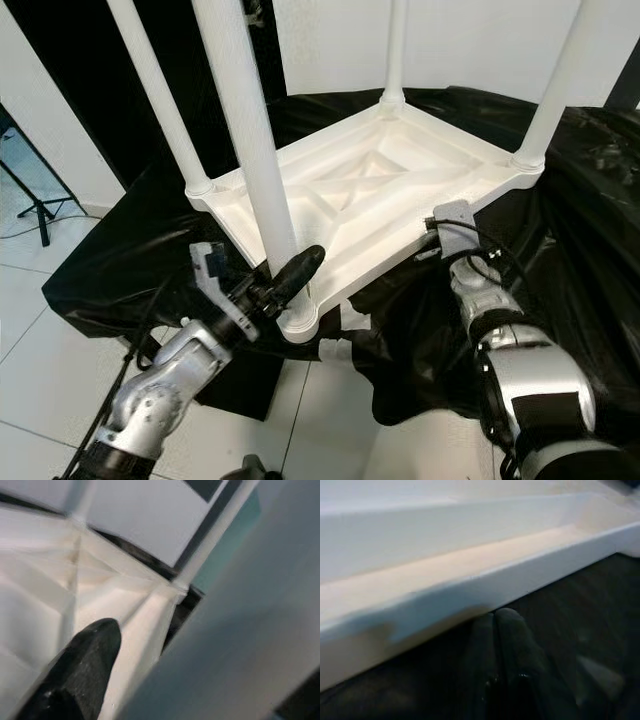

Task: Building children table

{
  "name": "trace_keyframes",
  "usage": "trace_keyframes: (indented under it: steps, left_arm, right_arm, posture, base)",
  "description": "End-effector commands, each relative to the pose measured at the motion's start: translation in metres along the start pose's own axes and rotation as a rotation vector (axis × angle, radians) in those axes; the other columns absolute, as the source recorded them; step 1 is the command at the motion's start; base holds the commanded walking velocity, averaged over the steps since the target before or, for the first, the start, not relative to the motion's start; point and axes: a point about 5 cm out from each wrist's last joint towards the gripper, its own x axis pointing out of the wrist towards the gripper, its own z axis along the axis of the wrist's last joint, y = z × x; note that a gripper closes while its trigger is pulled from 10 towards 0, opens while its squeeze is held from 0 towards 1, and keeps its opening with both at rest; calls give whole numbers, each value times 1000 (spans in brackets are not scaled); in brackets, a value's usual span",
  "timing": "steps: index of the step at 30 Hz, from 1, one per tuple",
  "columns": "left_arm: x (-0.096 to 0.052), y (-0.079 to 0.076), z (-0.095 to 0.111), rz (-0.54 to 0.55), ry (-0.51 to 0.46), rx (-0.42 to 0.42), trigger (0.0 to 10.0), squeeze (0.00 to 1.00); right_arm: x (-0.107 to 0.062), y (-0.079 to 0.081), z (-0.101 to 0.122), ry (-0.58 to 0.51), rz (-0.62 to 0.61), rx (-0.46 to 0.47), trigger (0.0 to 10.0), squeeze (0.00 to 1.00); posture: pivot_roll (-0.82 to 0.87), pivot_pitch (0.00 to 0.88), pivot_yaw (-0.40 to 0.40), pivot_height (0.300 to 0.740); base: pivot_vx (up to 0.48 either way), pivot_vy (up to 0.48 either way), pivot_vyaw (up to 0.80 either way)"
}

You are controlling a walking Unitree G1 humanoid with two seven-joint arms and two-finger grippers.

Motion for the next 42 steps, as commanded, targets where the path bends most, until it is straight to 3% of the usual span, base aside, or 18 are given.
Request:
trace_keyframes:
  steps: [1,4,5,7,10,18,19,21,24,27,28,30,32,35,38,42]
  left_arm:
    - [3,-3,3,-186,-20,107,10000,0]
    - [13,-4,7,-179,-41,158,10000,0]
    - [13,-4,7,-179,-41,158,10000,0]
    - [17,-12,9,-237,-45,139,10000,0]
    - [14,-19,10,-293,-25,110,10000,0]
    - [3,-20,14,-353,8,111,10000,0]
    - [-6,-20,15,-392,28,100,10000,0]
    - [-6,-20,15,-392,28,100,10000,0]
    - [-21,-21,10,-445,83,84,10000,0]
    - [-20,-25,6,-480,93,67,10000,0]
    - [-14,-32,4,-529,92,40,8314,0]
    - [-14,-32,4,-529,92,40,8314,0]
    - [8,-48,0,-655,90,-16,0,0]
    - [18,-56,-1,-701,93,-26,0,0]
    - [46,-64,-7,-688,61,23,0,0]
    - [52,-64,-9,-657,46,42,0,0]
  right_arm:
    - [-10,-1,-16,17,-78,51,10000,0]
    - [-32,3,-33,9,-173,104,10000,0]
    - [-32,3,-33,9,-173,104,10000,0]
    - [-56,12,-42,7,-207,131,10000,0]
    - [-68,17,-48,18,-195,132,10000,0]
    - [-70,14,-52,23,-187,120,10000,0]
    - [-70,11,-50,25,-194,116,10000,0]
    - [-70,11,-50,25,-194,116,10000,0]
    - [-69,5,-44,34,-203,107,10000,0]
    - [-69,3,-40,36,-199,103,10000,0]
    - [-68,2,-37,38,-195,102,10000,0]
    - [-68,2,-37,38,-195,102,10000,0]
    - [-67,1,-33,38,-193,104,10000,0]
    - [-68,-1,-33,39,-200,107,10000,0]
    - [-81,-6,-39,57,-235,119,10000,0]
    - [-87,-5,-43,68,-240,122,10000,0]
  posture:
    - [109,0,70,740]
    - [83,0,75,740]
    - [83,0,75,740]
    - [67,0,77,740]
    - [55,0,75,740]
    - [57,0,68,740]
    - [61,0,64,740]
    - [61,0,64,740]
    - [89,0,40,740]
    - [102,0,29,740]
    - [111,0,23,740]
    - [111,0,23,740]
    - [100,0,27,740]
    - [90,0,32,740]
    - [53,0,56,740]
    - [38,0,65,740]
  base:
    - [0,0,0]
    - [0,0,0]
    - [0,0,0]
    - [0,0,0]
    - [0,0,0]
    - [0,0,0]
    - [0,0,0]
    - [0,0,0]
    - [0,0,0]
    - [0,0,0]
    - [0,0,0]
    - [0,0,0]
    - [0,0,0]
    - [0,0,0]
    - [0,0,0]
    - [0,0,0]
